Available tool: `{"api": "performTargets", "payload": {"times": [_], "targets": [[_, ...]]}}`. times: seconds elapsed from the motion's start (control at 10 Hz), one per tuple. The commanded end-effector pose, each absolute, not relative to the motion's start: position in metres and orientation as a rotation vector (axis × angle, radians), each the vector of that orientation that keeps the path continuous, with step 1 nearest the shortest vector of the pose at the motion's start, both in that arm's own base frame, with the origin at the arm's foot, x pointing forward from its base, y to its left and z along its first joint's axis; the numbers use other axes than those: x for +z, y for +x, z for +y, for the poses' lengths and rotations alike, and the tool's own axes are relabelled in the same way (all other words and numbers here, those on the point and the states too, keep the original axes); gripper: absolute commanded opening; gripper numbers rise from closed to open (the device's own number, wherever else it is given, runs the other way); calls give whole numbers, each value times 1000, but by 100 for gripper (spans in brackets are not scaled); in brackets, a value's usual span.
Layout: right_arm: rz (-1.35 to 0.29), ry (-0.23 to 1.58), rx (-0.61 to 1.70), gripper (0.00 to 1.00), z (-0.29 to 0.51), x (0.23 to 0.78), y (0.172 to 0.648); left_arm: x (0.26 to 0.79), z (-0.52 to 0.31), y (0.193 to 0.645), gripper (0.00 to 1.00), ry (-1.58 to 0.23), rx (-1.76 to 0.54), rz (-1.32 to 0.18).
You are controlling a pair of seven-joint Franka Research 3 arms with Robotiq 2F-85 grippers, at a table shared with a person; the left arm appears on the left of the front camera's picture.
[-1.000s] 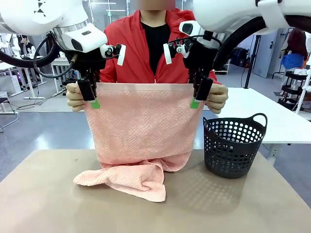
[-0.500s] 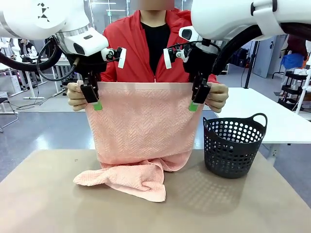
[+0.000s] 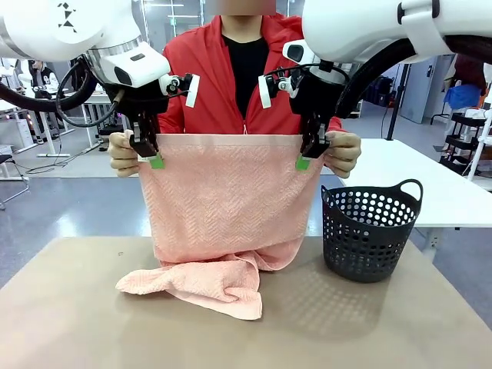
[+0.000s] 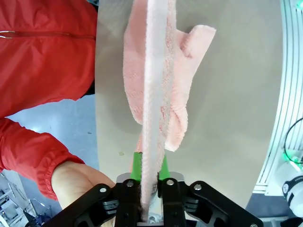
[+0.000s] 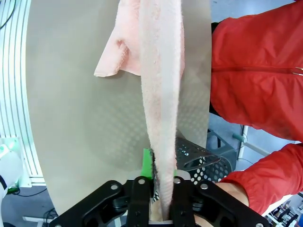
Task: Fold the towel.
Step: Grab the top end of the 100 cm Hotel Towel extended by the human, then release the end of the 100 cm Hotel Towel you were holding and grab the top end of the folded side.
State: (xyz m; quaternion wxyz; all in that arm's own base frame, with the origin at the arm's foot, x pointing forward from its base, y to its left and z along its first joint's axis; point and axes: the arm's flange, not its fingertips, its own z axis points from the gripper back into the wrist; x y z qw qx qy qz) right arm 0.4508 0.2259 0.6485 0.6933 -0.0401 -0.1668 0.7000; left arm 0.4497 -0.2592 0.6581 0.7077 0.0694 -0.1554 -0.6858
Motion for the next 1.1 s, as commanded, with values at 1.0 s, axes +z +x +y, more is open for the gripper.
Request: {"api": "performTargets", "payload": {"times": [1.0], "targets": [[-373, -90, 1563, 0, 226, 649, 451, 658, -259, 450, 0, 153, -1522, -345]]}}
